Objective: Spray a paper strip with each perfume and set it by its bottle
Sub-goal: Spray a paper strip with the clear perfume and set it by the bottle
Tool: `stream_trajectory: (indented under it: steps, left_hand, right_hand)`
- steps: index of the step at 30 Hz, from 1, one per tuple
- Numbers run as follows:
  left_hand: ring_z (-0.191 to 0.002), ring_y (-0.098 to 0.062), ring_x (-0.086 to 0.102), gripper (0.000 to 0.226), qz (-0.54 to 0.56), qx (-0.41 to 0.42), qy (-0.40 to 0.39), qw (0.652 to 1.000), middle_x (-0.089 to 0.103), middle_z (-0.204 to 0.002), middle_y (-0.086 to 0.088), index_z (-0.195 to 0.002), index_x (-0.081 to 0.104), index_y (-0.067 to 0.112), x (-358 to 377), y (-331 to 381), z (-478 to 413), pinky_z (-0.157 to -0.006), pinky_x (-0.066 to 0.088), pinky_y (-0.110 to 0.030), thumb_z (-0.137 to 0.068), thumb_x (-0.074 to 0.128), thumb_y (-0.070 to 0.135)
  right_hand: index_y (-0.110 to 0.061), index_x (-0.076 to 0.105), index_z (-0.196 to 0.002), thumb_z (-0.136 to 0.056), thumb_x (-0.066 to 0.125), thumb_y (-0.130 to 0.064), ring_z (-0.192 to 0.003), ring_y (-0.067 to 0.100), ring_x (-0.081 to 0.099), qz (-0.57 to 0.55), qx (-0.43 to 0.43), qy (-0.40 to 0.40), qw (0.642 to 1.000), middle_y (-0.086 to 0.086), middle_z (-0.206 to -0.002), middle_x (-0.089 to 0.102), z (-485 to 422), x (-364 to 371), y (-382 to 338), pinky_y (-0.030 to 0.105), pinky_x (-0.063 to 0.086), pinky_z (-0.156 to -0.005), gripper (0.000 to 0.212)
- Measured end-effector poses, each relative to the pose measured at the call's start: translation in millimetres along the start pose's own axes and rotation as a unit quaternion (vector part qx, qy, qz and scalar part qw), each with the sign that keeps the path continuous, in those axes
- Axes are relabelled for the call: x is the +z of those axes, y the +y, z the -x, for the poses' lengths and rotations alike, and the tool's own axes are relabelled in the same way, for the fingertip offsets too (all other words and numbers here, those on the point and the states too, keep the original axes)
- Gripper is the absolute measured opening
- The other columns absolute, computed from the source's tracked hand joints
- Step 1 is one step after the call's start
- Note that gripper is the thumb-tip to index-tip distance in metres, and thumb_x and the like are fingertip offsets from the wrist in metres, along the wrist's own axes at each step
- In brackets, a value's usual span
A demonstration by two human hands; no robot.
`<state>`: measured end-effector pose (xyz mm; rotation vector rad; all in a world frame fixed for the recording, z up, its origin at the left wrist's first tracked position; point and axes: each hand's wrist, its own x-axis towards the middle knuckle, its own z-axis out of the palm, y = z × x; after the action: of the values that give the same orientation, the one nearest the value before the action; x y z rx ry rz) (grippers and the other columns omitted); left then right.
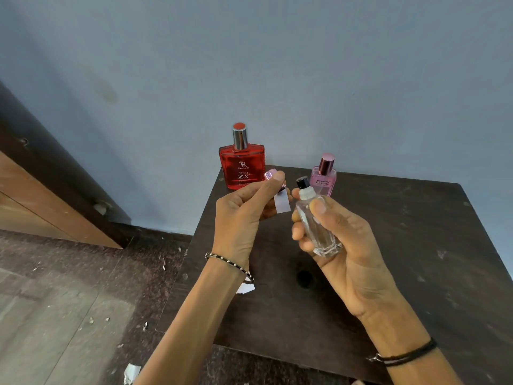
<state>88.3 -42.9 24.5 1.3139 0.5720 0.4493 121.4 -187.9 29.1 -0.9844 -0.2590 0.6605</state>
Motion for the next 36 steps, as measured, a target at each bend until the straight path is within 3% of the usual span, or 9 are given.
stream_trajectory:
  steps: [5,9,12,16,21,25,28,33,36]
  left_hand:
    - [-0.1,-0.03,0.074,0.032,-0.006,0.0,0.0,1.0,0.079,-0.099,-0.014,-0.099,0.081,0.009,-1,0,-1,-0.091,0.06,-0.044,-0.084,0.075,0.036]
    - [-0.086,-0.015,0.075,0.033,-0.012,0.007,-0.008,1.0,0.08,-0.092,-0.009,-0.094,0.082,0.012,-2,-1,-2,-0.073,0.062,-0.025,-0.078,0.076,0.04]
    - [-0.076,-0.006,0.074,0.03,-0.011,0.013,-0.016,1.0,0.081,-0.087,-0.006,-0.094,0.082,0.011,-2,-2,-1,-0.064,0.056,-0.015,-0.081,0.075,0.037]
    - [-0.086,-0.018,0.077,0.027,-0.008,0.007,-0.014,1.0,0.08,-0.093,-0.012,-0.097,0.081,0.008,-1,-2,-1,-0.074,0.062,-0.026,-0.085,0.075,0.031]
    - [-0.096,-0.027,0.076,0.027,-0.006,-0.006,0.0,1.0,0.08,-0.097,-0.012,-0.097,0.082,0.009,0,-2,-1,-0.085,0.063,-0.036,-0.084,0.076,0.032]
    - [-0.093,-0.024,0.077,0.025,-0.009,-0.008,-0.004,1.0,0.081,-0.093,-0.009,-0.094,0.083,0.013,0,-1,0,-0.081,0.063,-0.031,-0.084,0.076,0.035]
    - [-0.095,-0.024,0.076,0.028,-0.01,-0.013,-0.01,1.0,0.081,-0.096,-0.009,-0.096,0.082,0.013,0,-1,1,-0.088,0.061,-0.037,-0.084,0.076,0.037]
    - [-0.094,-0.024,0.077,0.028,0.005,-0.026,-0.021,0.999,0.081,-0.097,-0.009,-0.1,0.081,0.013,-2,1,1,-0.087,0.061,-0.035,-0.087,0.073,0.037]
    - [-0.098,-0.025,0.077,0.033,0.018,-0.042,-0.025,0.999,0.08,-0.103,-0.011,-0.107,0.079,0.009,-3,2,1,-0.092,0.059,-0.04,-0.088,0.072,0.035]
  right_hand:
    - [-0.028,0.082,-0.098,-0.081,0.072,-0.017,-0.073,0.009,0.066,0.027,-0.02,-0.015,0.999,0.0,-0.09,0.074,0,-1,2,0.019,0.052,-0.057,0.023]
    - [-0.031,0.08,-0.103,-0.08,0.077,-0.015,-0.075,0.011,0.071,0.069,-0.036,-0.01,0.997,0.007,-0.106,0.077,0,-2,3,0.019,0.054,-0.058,0.028]
    - [-0.034,0.079,-0.104,-0.075,0.083,-0.019,-0.069,0.013,0.071,0.088,-0.045,-0.012,0.995,0.007,-0.105,0.077,1,-1,4,0.019,0.052,-0.051,0.033]
    - [-0.039,0.078,-0.109,-0.079,0.078,-0.023,-0.055,0.007,0.062,0.1,-0.045,0.0,0.994,-0.006,-0.095,0.075,1,-2,4,0.016,0.042,-0.04,0.033]
    - [-0.032,0.077,-0.115,-0.092,0.06,-0.038,-0.062,0.008,0.064,0.026,-0.006,-0.008,1.0,-0.005,-0.088,0.074,-2,-4,2,0.018,0.05,-0.05,0.029]
    - [-0.029,0.077,-0.114,-0.092,0.062,-0.031,-0.066,0.012,0.066,0.013,-0.011,-0.006,1.0,0.0,-0.085,0.073,-4,-6,1,0.022,0.055,-0.056,0.027]
    - [-0.029,0.078,-0.111,-0.093,0.063,-0.03,-0.068,0.012,0.067,0.015,-0.009,-0.012,1.0,0.001,-0.084,0.073,-4,-8,2,0.022,0.056,-0.058,0.024]
    - [-0.026,0.081,-0.104,-0.086,0.068,-0.036,-0.07,0.014,0.067,0.03,-0.013,-0.014,0.999,0.01,-0.097,0.075,-5,-10,1,0.021,0.055,-0.055,0.024]
    - [-0.024,0.082,-0.1,-0.081,0.071,-0.039,-0.064,0.01,0.068,0.023,-0.019,0.0,1.0,0.008,-0.089,0.076,-6,-12,0,0.018,0.055,-0.053,0.026]
